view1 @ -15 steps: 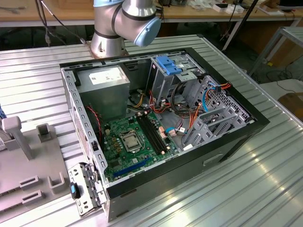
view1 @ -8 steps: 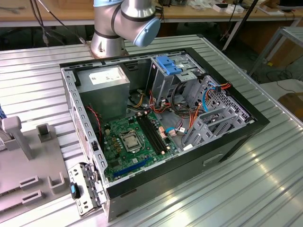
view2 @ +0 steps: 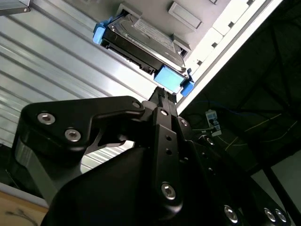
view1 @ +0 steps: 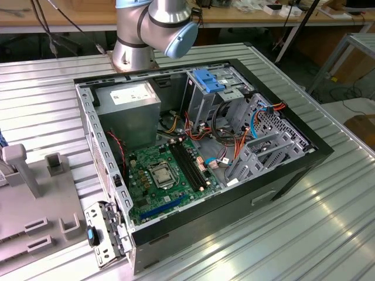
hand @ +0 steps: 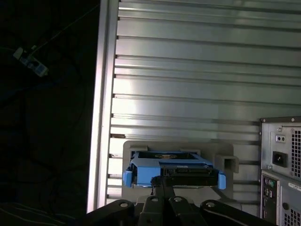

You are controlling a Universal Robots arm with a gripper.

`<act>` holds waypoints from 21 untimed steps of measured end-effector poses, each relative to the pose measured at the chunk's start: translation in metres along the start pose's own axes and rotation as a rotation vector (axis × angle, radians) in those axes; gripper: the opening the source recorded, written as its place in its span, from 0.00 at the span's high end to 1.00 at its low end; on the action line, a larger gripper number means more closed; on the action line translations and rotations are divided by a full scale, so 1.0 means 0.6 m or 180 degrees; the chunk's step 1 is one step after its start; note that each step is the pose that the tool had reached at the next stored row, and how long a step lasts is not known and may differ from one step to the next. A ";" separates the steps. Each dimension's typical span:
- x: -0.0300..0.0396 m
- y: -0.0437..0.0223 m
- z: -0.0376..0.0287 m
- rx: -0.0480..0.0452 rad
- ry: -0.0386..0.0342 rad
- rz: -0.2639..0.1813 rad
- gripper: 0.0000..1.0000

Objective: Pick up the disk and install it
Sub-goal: 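Reach for the disk, then pick up the disk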

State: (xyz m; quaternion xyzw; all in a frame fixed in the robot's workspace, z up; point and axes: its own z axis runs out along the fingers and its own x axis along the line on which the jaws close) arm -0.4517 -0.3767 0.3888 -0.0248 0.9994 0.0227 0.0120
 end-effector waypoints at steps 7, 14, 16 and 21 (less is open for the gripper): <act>0.000 0.000 0.000 0.0000 0.0000 0.0000 0.89; 0.002 0.000 0.000 -0.0001 0.0002 -0.0032 0.89; 0.003 0.000 0.000 -0.0002 0.0005 -0.0105 0.89; 0.004 0.000 0.000 -0.0011 0.0019 -0.0430 0.89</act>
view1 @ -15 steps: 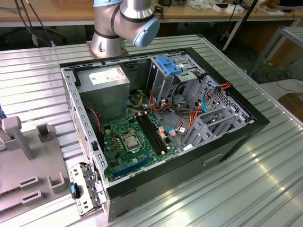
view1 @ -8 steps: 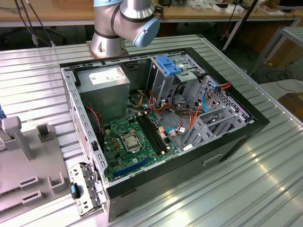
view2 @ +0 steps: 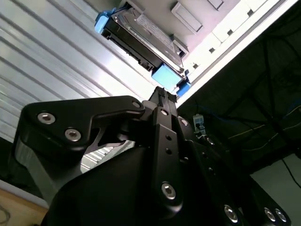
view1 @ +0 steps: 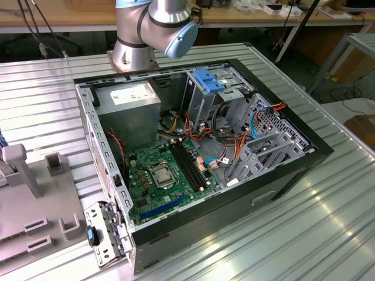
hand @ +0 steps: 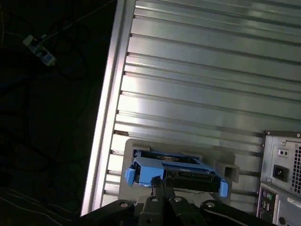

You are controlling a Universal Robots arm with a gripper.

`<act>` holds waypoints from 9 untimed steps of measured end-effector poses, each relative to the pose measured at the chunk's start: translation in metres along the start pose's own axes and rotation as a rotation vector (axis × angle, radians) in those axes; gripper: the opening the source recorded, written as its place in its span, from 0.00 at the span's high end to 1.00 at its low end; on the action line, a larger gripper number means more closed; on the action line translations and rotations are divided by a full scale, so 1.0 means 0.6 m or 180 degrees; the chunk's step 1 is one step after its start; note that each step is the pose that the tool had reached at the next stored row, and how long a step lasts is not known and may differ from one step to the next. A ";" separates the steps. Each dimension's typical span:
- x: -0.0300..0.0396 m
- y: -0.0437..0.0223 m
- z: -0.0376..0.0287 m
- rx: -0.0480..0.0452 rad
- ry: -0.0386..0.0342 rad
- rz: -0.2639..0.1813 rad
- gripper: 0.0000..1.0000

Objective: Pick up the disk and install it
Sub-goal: 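Pick up the disk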

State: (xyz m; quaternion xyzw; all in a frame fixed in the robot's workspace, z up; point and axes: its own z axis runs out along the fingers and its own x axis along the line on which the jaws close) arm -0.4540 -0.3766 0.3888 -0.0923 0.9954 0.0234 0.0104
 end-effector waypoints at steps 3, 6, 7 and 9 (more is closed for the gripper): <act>0.000 0.000 0.000 -0.0007 0.0013 -0.0301 0.89; 0.000 0.000 0.000 -0.0012 0.0021 -0.0474 0.89; 0.000 0.000 0.000 -0.0013 0.0024 -0.0532 0.89; 0.000 0.000 0.000 -0.0017 0.0031 -0.0694 0.89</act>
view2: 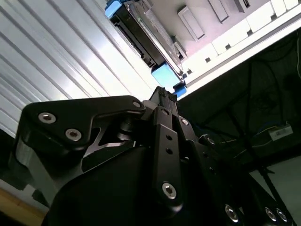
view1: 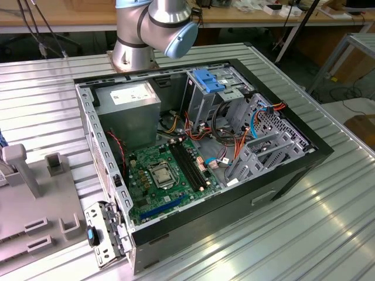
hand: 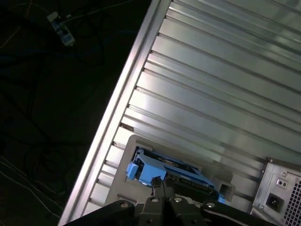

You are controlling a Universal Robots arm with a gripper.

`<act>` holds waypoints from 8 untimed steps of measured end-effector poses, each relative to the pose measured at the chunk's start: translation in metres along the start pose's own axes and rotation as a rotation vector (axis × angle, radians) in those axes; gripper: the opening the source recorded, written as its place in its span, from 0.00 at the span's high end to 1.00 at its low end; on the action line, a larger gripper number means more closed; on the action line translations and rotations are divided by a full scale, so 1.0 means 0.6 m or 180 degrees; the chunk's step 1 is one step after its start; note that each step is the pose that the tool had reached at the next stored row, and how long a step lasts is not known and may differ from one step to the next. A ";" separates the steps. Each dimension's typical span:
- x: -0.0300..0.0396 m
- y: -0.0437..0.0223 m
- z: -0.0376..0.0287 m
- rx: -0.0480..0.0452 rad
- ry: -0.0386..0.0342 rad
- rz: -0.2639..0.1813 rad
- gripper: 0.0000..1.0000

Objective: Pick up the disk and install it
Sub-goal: 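Pick up the disk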

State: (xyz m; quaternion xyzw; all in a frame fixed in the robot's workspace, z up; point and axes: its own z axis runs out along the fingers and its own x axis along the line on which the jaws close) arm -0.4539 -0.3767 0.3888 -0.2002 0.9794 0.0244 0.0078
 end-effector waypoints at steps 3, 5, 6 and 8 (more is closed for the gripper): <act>0.000 0.000 0.000 -0.0005 0.0010 -0.0218 0.89; 0.000 0.000 0.000 -0.0008 0.0015 -0.0327 0.89; 0.000 0.000 0.000 -0.0010 0.0017 -0.0390 0.89; 0.000 0.000 0.000 -0.0013 0.0024 -0.0535 0.89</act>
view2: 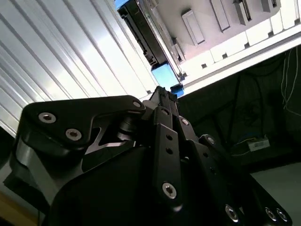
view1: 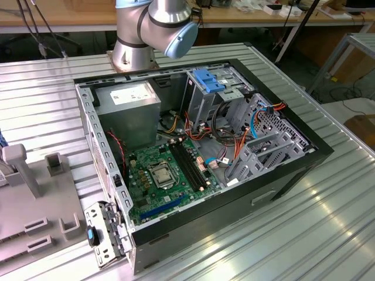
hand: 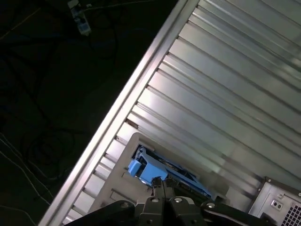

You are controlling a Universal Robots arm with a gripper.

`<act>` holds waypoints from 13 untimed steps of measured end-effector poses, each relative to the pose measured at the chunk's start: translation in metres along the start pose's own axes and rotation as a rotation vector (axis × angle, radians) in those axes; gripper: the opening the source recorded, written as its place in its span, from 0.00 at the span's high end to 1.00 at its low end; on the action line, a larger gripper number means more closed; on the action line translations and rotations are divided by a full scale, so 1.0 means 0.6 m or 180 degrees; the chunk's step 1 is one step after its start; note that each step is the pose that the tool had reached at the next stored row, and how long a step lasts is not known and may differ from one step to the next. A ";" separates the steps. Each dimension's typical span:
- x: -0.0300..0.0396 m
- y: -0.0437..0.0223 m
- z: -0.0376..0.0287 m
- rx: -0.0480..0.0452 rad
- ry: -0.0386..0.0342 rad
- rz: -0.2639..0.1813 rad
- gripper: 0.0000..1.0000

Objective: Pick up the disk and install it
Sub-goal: 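Pick up the disk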

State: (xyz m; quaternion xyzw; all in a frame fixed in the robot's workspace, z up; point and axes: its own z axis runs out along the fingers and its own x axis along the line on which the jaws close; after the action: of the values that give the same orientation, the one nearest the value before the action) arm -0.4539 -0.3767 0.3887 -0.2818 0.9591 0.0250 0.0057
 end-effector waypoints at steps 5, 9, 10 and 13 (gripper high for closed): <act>0.000 0.000 0.000 -0.0009 0.0016 -0.0373 0.89; 0.000 0.000 0.000 -0.0017 0.0031 -0.0693 0.89; 0.000 0.000 0.000 -0.0019 0.0034 -0.0759 0.89; 0.000 0.000 0.000 -0.0023 0.0045 -0.0966 0.89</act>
State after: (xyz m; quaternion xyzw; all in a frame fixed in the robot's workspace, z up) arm -0.4539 -0.3767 0.3887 -0.4238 0.9054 0.0252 0.0017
